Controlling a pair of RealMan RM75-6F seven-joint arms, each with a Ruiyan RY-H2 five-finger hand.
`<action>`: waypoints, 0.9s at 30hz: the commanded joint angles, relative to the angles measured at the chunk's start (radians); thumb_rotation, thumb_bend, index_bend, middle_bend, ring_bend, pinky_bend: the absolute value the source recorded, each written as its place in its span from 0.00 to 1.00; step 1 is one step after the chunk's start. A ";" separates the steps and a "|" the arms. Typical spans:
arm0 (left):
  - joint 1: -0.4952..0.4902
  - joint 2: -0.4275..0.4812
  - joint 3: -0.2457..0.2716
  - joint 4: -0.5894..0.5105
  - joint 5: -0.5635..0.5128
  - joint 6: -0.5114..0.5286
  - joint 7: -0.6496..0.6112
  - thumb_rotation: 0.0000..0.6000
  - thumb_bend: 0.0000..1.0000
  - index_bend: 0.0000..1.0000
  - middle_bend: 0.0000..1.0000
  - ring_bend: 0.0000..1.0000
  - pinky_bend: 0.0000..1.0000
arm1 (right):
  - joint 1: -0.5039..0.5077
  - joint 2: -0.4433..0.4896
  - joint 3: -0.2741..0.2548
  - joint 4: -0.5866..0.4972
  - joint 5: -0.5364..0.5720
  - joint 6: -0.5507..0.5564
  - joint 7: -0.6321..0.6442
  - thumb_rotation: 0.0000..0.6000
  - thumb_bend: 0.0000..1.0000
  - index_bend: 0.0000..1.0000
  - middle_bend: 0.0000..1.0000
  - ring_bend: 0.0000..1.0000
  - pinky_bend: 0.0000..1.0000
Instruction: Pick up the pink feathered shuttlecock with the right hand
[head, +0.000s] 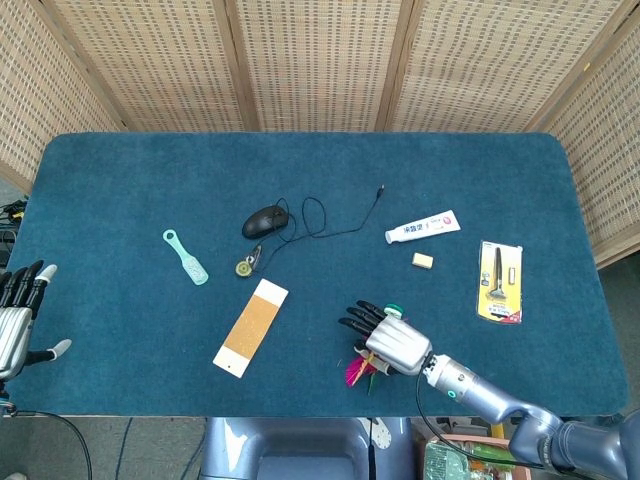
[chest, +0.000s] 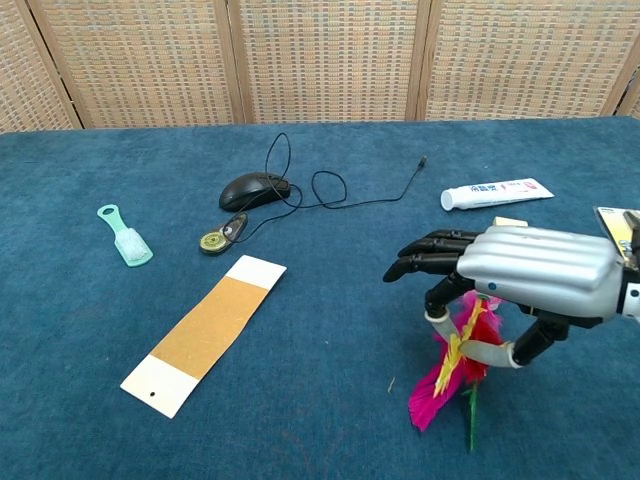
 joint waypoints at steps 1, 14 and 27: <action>-0.001 0.001 0.000 0.000 -0.001 -0.001 -0.002 1.00 0.00 0.00 0.00 0.00 0.00 | 0.000 -0.005 0.004 0.003 0.008 0.009 0.008 1.00 0.46 0.63 0.11 0.00 0.03; -0.002 0.006 0.001 -0.003 0.000 -0.005 -0.011 1.00 0.00 0.00 0.00 0.00 0.00 | -0.004 0.009 0.075 -0.078 0.118 0.077 0.259 1.00 0.46 0.63 0.12 0.00 0.05; -0.001 0.005 0.003 -0.003 0.005 -0.002 -0.006 1.00 0.00 0.00 0.00 0.00 0.00 | -0.028 0.031 0.164 -0.115 0.311 0.052 0.539 1.00 0.46 0.64 0.13 0.00 0.06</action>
